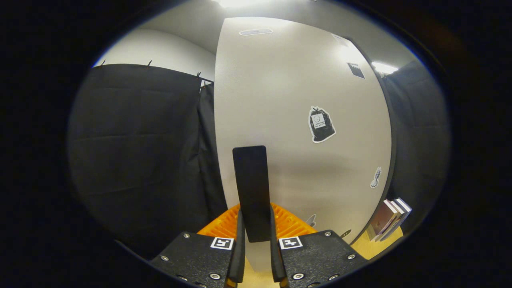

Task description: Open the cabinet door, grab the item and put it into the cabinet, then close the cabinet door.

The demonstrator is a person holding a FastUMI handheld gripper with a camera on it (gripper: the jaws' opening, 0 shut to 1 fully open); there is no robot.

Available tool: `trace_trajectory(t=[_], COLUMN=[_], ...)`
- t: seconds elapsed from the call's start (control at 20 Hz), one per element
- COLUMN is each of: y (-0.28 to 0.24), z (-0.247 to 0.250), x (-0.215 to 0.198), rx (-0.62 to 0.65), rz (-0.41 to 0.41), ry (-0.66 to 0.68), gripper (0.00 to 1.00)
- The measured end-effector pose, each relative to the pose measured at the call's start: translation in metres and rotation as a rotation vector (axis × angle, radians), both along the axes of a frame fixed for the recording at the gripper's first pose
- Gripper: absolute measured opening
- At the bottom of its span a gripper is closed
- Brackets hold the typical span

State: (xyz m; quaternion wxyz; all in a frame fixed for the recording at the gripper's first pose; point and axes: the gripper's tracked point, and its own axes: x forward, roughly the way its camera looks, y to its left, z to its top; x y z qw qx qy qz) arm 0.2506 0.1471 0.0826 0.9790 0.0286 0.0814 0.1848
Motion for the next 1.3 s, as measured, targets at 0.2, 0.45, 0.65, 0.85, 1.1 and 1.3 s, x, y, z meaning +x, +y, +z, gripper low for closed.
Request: trace_trajectory(t=[0.2,0.45,0.65,0.85,1.1,1.3], y=[-0.008,-0.019,-0.028,-0.040,-0.053,-0.064], z=[0.005,0.005,0.007,0.007,0.008,0.009], x=[-0.016,-0.026,-0.034,-0.041,-0.047,-0.052], rx=[0.003,0.025,0.035,0.026,0.033,0.040], rz=[0.005,-0.013,-0.036,-0.063,-0.090,-0.115], ry=[-0.002,0.006,0.002,-0.002,-0.001,0.001], gripper=[0.27,0.27,0.27,0.27,0.27,0.26])
